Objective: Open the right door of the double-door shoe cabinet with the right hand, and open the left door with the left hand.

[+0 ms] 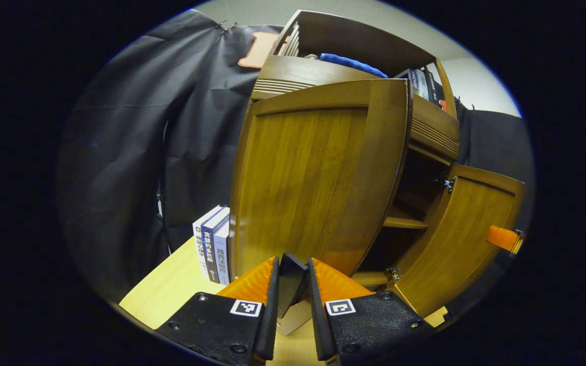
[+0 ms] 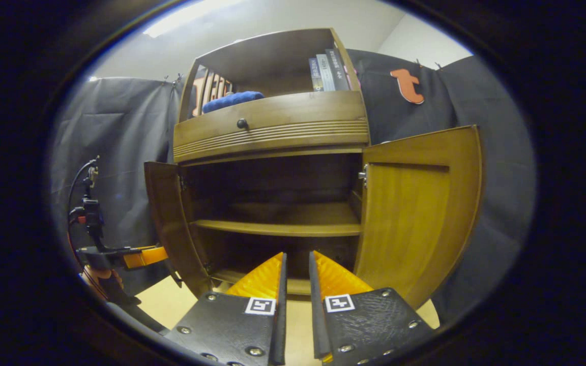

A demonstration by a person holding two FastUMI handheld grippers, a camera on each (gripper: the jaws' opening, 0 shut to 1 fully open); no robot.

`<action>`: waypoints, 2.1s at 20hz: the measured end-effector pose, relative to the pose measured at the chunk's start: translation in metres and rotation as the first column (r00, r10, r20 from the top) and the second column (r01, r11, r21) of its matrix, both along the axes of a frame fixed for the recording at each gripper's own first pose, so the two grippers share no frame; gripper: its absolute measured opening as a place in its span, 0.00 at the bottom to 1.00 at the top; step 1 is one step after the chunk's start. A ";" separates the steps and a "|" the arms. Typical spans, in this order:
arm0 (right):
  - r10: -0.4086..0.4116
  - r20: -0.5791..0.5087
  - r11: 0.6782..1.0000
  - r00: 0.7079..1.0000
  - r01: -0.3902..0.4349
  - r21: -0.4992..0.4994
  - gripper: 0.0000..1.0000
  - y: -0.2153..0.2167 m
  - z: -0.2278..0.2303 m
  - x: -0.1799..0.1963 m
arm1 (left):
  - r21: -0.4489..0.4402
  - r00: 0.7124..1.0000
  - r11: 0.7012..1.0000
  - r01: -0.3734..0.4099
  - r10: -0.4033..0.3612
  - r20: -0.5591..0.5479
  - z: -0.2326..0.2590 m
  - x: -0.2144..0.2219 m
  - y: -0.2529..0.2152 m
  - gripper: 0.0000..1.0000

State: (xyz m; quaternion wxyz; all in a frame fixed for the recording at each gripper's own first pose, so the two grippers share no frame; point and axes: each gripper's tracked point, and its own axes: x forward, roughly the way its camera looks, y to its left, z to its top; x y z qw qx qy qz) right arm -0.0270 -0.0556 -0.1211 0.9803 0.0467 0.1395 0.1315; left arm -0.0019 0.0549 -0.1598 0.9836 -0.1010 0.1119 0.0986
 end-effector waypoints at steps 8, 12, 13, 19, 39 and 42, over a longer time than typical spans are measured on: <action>0.080 -0.022 0.997 0.997 -0.080 0.016 0.21 0.035 -0.005 0.011 | 0.084 0.999 0.995 -0.049 0.049 -0.005 0.015 -0.007 0.004 0.26; 0.100 -0.026 0.995 0.995 -0.100 0.011 0.21 0.048 -0.008 0.012 | 0.057 0.997 0.995 -0.082 0.082 0.008 0.016 -0.020 0.025 0.23; 0.103 -0.032 0.995 0.994 -0.103 0.011 0.21 0.050 -0.009 0.012 | 0.059 0.996 0.994 -0.094 0.093 0.011 0.017 -0.024 0.030 0.23; 0.129 -0.053 0.992 0.990 -0.129 0.017 0.22 0.066 -0.015 0.012 | 0.075 0.995 0.992 -0.096 0.095 0.018 0.019 -0.031 0.047 0.22; 0.150 -0.064 0.988 0.987 -0.152 -0.014 0.22 0.073 -0.021 0.003 | 0.172 0.994 0.979 -0.108 0.109 0.002 0.025 -0.048 0.105 0.17; 0.156 -0.068 0.988 0.985 -0.157 -0.009 0.21 0.073 -0.023 0.004 | 0.167 0.993 0.979 -0.116 0.111 0.037 0.041 -0.052 0.109 0.17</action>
